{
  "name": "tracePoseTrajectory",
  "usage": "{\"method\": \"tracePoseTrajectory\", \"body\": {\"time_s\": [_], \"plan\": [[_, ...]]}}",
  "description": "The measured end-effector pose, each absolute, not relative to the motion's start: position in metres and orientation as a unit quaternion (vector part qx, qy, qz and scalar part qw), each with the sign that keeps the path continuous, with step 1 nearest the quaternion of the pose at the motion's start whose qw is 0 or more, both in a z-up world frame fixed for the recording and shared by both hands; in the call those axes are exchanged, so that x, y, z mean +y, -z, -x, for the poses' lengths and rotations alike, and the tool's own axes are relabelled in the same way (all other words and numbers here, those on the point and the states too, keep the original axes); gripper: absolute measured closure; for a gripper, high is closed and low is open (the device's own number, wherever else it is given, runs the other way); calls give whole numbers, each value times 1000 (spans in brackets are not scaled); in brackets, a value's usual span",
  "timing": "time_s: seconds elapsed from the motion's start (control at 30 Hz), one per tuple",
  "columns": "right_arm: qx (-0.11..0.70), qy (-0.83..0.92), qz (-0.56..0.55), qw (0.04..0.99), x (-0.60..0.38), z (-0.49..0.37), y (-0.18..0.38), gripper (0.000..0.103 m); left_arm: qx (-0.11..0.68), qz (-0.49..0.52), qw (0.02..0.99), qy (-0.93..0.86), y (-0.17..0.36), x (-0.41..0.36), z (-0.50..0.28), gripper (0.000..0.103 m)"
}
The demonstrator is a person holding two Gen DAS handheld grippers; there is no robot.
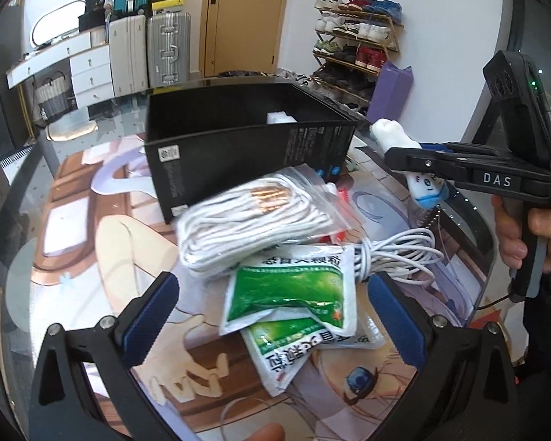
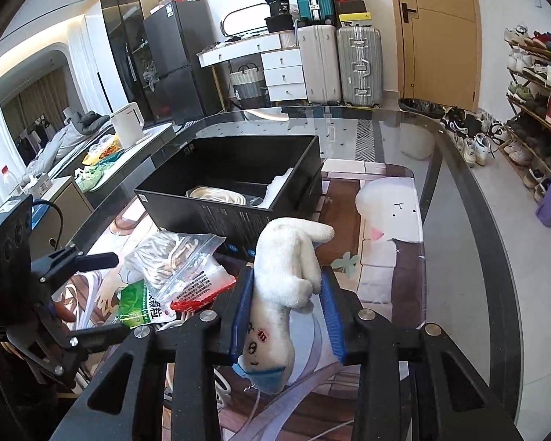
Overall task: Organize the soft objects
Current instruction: 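Grasp the green printed packet with the left tool while the right tool lifts the bunny, then carry the green packet and the plush bunny over the black box with both tools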
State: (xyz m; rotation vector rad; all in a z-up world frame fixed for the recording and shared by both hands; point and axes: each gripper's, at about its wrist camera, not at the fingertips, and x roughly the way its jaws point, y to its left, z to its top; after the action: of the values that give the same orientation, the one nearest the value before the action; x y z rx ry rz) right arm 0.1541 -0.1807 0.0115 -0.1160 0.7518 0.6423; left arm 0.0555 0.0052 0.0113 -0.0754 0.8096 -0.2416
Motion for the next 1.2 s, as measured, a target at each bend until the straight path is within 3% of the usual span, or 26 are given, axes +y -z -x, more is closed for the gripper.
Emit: {"method": "tracePoseTrajectory", "body": {"time_s": [0.23,0.53,0.67,1.2], "plan": [[359,-311,56,878,-181,-154,-11,67,404,51,903,135,-7,3,-57,2],[358,-313,59,878,-178,-152,-11,67,417,68,894,147,0,0,-60,35],[358,-312,61,878,-180,-152,-12,67,416,59,896,143,-1,1,-58,41],[336,-323,62,882,-181,-145,-23,67,391,19,901,185,-33,-2,-36,45]]}}
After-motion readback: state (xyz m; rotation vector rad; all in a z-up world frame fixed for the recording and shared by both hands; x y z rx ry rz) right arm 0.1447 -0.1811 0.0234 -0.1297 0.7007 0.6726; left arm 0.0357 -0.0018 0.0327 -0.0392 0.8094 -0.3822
